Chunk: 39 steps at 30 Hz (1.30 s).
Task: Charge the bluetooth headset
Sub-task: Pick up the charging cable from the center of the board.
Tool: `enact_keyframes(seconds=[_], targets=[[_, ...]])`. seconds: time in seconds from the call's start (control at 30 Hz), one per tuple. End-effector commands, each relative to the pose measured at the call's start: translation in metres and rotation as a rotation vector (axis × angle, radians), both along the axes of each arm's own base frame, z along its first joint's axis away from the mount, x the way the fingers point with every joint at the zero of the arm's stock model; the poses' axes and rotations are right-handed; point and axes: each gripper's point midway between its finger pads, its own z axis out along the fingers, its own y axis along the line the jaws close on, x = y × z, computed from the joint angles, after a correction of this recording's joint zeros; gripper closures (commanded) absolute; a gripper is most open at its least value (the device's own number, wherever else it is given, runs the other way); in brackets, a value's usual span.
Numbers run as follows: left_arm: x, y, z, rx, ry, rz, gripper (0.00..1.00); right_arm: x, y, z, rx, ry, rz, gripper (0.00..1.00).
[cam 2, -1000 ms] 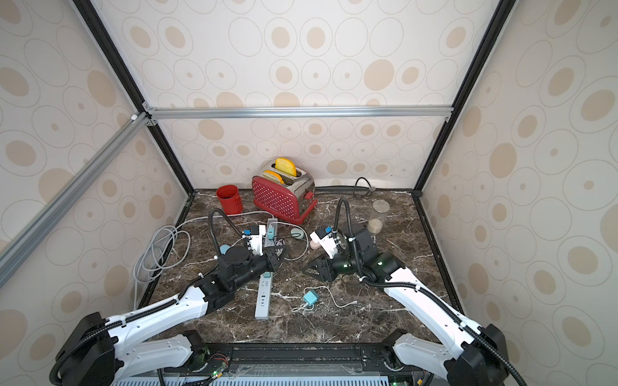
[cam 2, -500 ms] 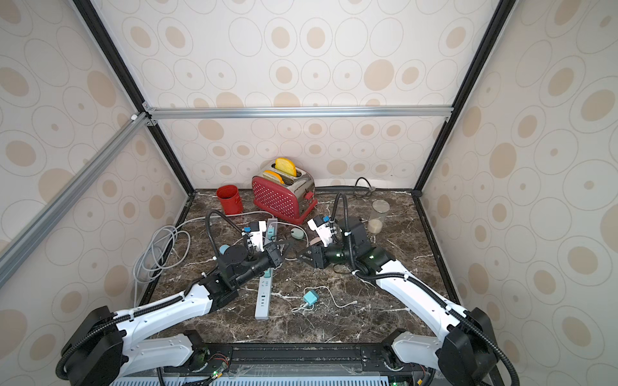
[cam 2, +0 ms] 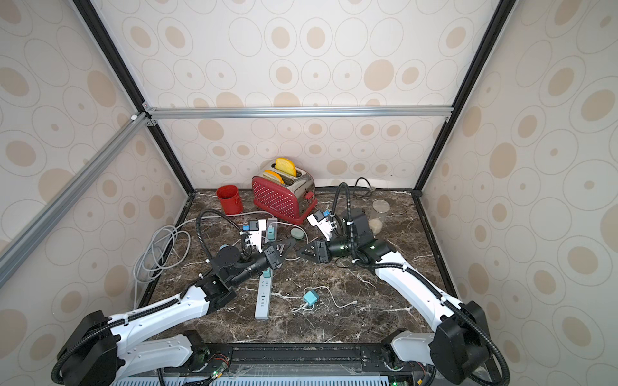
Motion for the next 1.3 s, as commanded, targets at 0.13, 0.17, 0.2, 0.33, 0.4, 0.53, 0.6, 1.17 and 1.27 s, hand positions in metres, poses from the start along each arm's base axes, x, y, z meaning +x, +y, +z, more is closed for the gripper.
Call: enact_keyframes(seconds=[0.13, 0.17, 0.2, 0.33, 0.4, 0.53, 0.6, 1.17, 1.27], targets=[[-0.006, 0.000, 0.026, -0.029, -0.095, -0.021, 1.00, -0.004, 0.007, 0.014, 0.073, -0.013, 0.106, 0.73], [-0.006, 0.000, 0.026, -0.029, -0.094, -0.023, 1.00, -0.003, 0.008, 0.015, 0.074, -0.012, 0.108, 0.73], [-0.006, -0.001, 0.027, -0.034, -0.097, -0.026, 1.00, -0.002, 0.008, 0.015, 0.076, -0.009, 0.112, 0.73], [-0.006, -0.002, 0.027, -0.046, -0.096, -0.029, 1.00, -0.001, 0.009, 0.016, 0.077, -0.027, 0.113, 0.79], [-0.006, -0.001, 0.028, -0.048, -0.096, -0.025, 1.00, 0.000, 0.009, 0.017, 0.079, -0.034, 0.112, 0.84], [-0.005, 0.000, 0.027, -0.040, -0.095, -0.016, 0.97, 0.001, 0.009, 0.017, 0.075, -0.046, 0.109, 0.93], [-0.005, 0.003, 0.026, -0.028, -0.089, -0.001, 0.84, 0.000, 0.008, 0.018, 0.069, -0.061, 0.109, 0.96], [-0.038, 0.116, 0.050, 0.588, -0.239, 0.182, 0.23, 0.042, -0.014, -0.001, -0.302, -0.315, 0.002, 1.00], [-0.040, 0.117, 0.065, 0.669, -0.327, 0.162, 0.26, 0.049, -0.017, -0.005, -0.368, -0.315, 0.005, 1.00]])
